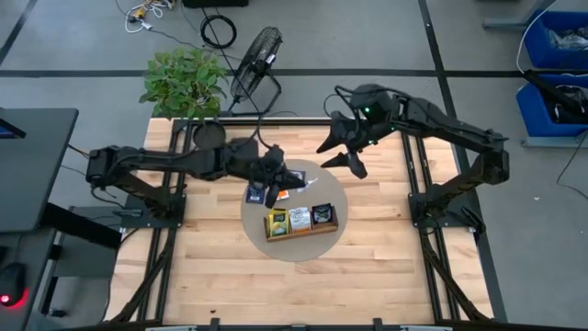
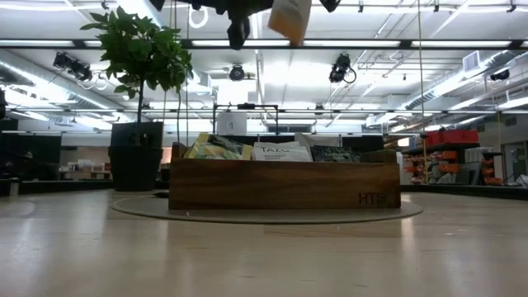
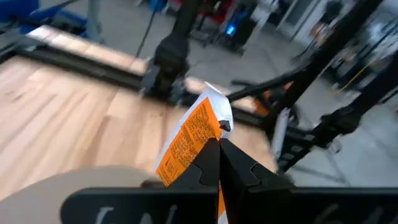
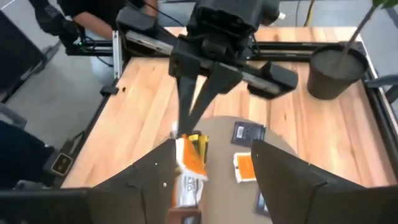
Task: Pick & Place Tea
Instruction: Put the orange tea bag into the middle section of the wooden organizer
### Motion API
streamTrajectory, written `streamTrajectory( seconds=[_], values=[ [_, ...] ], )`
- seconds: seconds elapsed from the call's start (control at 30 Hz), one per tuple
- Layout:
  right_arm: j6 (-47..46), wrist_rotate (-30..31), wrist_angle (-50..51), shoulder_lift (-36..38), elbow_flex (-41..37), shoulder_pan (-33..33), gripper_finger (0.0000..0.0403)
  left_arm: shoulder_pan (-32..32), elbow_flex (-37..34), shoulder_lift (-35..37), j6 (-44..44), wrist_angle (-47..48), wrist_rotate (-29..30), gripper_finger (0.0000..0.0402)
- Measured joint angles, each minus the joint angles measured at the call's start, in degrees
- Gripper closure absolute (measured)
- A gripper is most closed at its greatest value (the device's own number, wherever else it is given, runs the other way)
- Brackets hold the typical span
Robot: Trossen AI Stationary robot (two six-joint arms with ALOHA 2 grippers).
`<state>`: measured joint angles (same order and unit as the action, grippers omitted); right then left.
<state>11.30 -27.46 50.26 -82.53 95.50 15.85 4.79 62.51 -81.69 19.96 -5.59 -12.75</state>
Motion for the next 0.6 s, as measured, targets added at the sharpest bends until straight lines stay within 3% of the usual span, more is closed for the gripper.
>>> streamTrajectory(
  seconds=[0.17,0.4,0.6],
  values=[
    [0.98,-0.01,0.8,-0.15,0.0,-0.34,0.0186,-1.92,-5.47,0.05,2.79,-11.84,-0.07,0.04],
    [1.47,-0.55,2.01,-0.15,0.0,-0.6,0.0186,-4.62,-11.56,0.55,6.82,-21.08,0.29,0.04],
    [1.78,-0.5,2.18,-0.15,0.0,-0.71,0.0186,-7.78,-15.09,0.17,3.65,-23.84,2.7,0.04]
  ],
)
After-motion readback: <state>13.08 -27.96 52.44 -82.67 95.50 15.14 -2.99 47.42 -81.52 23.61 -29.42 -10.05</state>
